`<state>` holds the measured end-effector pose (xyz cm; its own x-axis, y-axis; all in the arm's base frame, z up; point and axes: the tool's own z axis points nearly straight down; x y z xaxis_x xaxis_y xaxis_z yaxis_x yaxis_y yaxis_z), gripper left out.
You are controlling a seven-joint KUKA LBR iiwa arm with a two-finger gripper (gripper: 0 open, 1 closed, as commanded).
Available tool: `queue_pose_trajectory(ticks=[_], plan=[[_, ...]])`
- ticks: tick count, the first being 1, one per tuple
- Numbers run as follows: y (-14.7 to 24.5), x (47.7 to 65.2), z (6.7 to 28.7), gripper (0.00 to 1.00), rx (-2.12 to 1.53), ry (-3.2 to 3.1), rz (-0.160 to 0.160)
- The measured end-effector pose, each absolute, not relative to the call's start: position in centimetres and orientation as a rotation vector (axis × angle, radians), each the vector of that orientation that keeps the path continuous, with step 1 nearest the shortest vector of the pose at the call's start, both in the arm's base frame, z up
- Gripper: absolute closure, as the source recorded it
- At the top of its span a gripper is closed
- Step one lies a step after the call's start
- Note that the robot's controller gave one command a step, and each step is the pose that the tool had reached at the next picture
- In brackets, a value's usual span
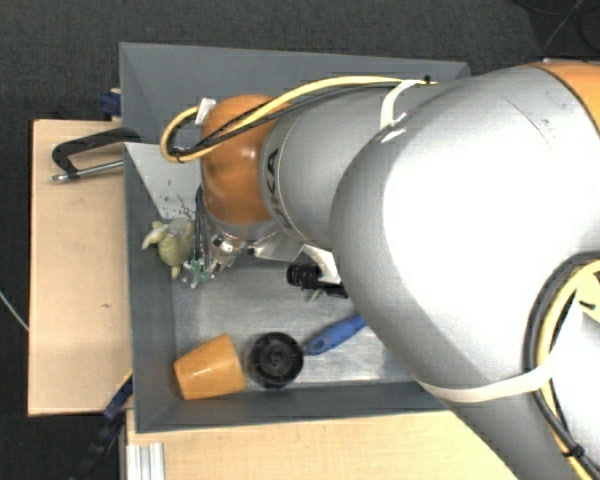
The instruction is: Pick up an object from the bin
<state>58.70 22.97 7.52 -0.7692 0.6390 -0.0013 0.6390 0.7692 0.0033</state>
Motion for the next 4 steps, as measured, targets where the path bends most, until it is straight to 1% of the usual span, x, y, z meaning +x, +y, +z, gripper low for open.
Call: queue_pose_trajectory(ticks=[1,2,3,4], plan=[[21.2,58.7,19.0,1.0,1.01,2.965,0.013],[20.1,58.1,15.1,1.0,0.823,3.033,-0.001],[17.0,57.3,14.7,1.0,1.062,2.958,0.0],[16.7,56.2,24.5,1.0,1.052,2.951,0.011]])
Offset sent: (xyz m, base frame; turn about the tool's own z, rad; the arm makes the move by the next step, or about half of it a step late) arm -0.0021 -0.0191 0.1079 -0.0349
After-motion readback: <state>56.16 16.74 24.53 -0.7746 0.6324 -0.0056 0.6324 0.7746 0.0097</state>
